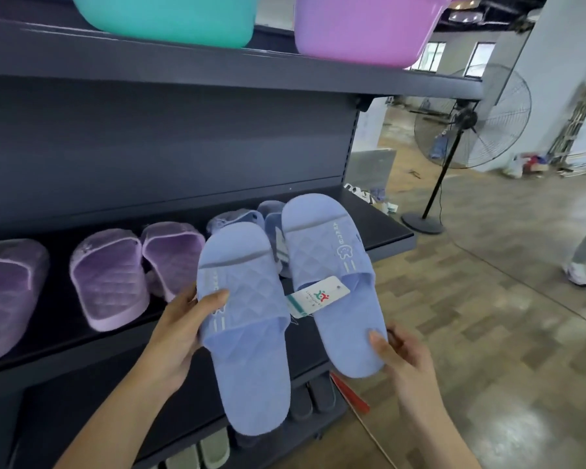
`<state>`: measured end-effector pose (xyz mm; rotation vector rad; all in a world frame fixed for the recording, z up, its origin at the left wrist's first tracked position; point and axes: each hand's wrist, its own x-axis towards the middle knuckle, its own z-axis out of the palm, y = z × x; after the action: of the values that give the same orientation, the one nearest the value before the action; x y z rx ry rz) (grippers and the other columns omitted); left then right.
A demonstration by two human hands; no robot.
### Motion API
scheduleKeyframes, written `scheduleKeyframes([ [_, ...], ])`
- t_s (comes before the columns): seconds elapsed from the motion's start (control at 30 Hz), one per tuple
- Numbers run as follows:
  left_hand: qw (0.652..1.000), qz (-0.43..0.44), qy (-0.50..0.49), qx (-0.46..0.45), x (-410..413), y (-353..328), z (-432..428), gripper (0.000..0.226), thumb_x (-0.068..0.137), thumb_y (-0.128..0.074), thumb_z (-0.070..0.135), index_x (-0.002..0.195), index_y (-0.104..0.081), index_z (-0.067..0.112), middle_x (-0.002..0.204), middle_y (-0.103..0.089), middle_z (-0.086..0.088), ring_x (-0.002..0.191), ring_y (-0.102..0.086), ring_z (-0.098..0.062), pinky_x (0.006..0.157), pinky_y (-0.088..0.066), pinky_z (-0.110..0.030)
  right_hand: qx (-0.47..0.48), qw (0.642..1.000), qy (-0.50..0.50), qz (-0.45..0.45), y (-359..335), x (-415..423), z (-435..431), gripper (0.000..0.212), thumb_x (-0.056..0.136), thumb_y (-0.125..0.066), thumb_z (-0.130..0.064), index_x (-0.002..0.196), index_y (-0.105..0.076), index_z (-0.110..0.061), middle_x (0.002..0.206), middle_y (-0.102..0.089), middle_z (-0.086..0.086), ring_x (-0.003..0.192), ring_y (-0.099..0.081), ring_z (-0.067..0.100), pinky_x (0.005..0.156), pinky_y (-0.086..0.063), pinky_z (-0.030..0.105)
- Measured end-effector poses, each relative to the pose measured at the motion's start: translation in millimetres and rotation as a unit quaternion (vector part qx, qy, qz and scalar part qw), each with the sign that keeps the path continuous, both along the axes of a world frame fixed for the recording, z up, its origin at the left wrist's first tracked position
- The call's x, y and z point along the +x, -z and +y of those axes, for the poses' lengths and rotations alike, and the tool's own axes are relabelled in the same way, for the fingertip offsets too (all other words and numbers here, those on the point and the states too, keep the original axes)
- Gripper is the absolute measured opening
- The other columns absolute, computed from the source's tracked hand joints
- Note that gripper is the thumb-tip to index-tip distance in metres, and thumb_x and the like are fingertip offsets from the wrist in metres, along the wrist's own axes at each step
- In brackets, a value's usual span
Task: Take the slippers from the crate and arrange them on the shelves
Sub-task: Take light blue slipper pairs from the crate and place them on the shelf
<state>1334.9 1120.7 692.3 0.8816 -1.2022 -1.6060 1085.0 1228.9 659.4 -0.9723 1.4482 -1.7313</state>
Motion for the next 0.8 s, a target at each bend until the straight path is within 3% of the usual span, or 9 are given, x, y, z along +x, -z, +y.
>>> scheduleKeyframes([
  [0.07, 1.0, 0.001, 0.003, 0.008, -15.6, -5.1, -20.5, 0.091, 0.036, -0.086, 0.053, 0.116, -0.064, 0.014, 0.11, -0.069, -0.006, 0.1, -0.066, -0.023, 0.067, -0.057, -0.027, 0.006, 1.0, -0.002, 0.0, -1.1, -15.0, -20.8, 0.005, 0.083, -0.064, 0.001, 0.084, -0.062, 0.006, 0.065, -0.065, 0.001, 0.057, -0.058, 0.007, 0.051, -0.044, 0.014],
  [0.13, 1.0, 0.0, -0.002, 0.018, -32.2, -10.3, -40.2, 0.082, 0.043, -0.081, 0.046, 0.116, -0.063, 0.013, 0.108, -0.07, -0.006, 0.097, -0.068, -0.022, 0.064, -0.056, -0.026, 0.013, 1.0, 0.001, 0.004, -3.5, -30.9, -40.0, 0.006, 0.085, -0.061, -0.001, 0.084, -0.062, 0.005, 0.067, -0.064, 0.005, 0.06, -0.057, 0.009, 0.052, -0.044, 0.015],
  [0.3, 0.999, -0.026, -0.006, 0.023, -75.2, -28.7, -77.5, 0.062, 0.056, -0.08, 0.036, 0.114, -0.062, 0.021, 0.103, -0.072, -0.001, 0.091, -0.069, -0.018, 0.062, -0.052, -0.026, 0.004, 1.0, 0.014, 0.009, -17.5, -68.6, -84.5, 0.04, 0.07, -0.072, -0.034, 0.085, -0.064, 0.002, 0.076, -0.056, 0.014, 0.07, -0.052, 0.016, 0.064, -0.041, 0.028],
  [0.43, 0.998, -0.056, -0.007, 0.014, -103.1, -43.8, -93.3, 0.053, 0.061, -0.078, 0.033, 0.11, -0.062, 0.023, 0.101, -0.072, -0.001, 0.088, -0.069, -0.017, 0.069, -0.052, -0.032, 0.001, 1.0, -0.008, -0.015, -21.5, -96.8, -115.0, 0.015, 0.083, -0.066, -0.012, 0.089, -0.065, 0.002, 0.077, -0.066, 0.011, 0.073, -0.059, 0.019, 0.065, -0.044, 0.034],
  [0.53, 0.997, -0.069, -0.027, 0.003, -126.2, -54.4, -105.4, 0.048, 0.064, -0.076, 0.031, 0.11, -0.063, 0.026, 0.096, -0.073, 0.004, 0.088, -0.069, -0.017, 0.073, -0.052, -0.034, 0.001, 1.0, -0.024, 0.006, -26.8, -118.8, -137.1, 0.012, 0.086, -0.063, -0.011, 0.091, -0.064, 0.0, 0.076, -0.068, 0.006, 0.07, -0.062, 0.017, 0.06, -0.049, 0.028],
  [0.63, 0.996, -0.052, -0.066, 0.028, -153.3, -62.7, -119.1, 0.026, 0.077, -0.07, 0.03, 0.102, -0.066, 0.026, 0.085, -0.074, 0.004, 0.073, -0.07, -0.013, 0.056, -0.052, -0.025, 0.01, 0.999, -0.031, 0.008, -31.3, -142.9, -160.9, 0.012, 0.089, -0.055, -0.007, 0.093, -0.065, -0.002, 0.078, -0.07, 0.005, 0.072, -0.064, 0.016, 0.059, -0.052, 0.025],
  [0.73, 0.993, -0.055, -0.099, 0.041, -183.7, -65.7, -141.1, 0.028, 0.082, -0.064, 0.03, 0.108, -0.065, 0.019, 0.098, -0.072, -0.003, 0.079, -0.069, -0.017, 0.055, -0.051, -0.024, 0.01, 0.998, -0.054, 0.003, -33.8, -170.1, -183.8, 0.014, 0.09, -0.056, -0.01, 0.091, -0.063, 0.003, 0.078, -0.063, 0.012, 0.072, -0.057, 0.021, 0.059, -0.046, 0.028],
  [0.8, 0.988, -0.061, -0.125, 0.065, -202.9, -63.0, -157.2, 0.034, 0.082, -0.065, 0.033, 0.112, -0.064, 0.016, 0.103, -0.07, -0.006, 0.085, -0.066, -0.019, 0.057, -0.05, -0.026, 0.009, 0.998, -0.068, 0.0, -35.2, -189.2, -197.2, 0.023, 0.085, -0.064, -0.016, 0.08, -0.057, 0.005, 0.074, -0.051, 0.014, 0.069, -0.045, 0.021, 0.058, -0.035, 0.03],
])
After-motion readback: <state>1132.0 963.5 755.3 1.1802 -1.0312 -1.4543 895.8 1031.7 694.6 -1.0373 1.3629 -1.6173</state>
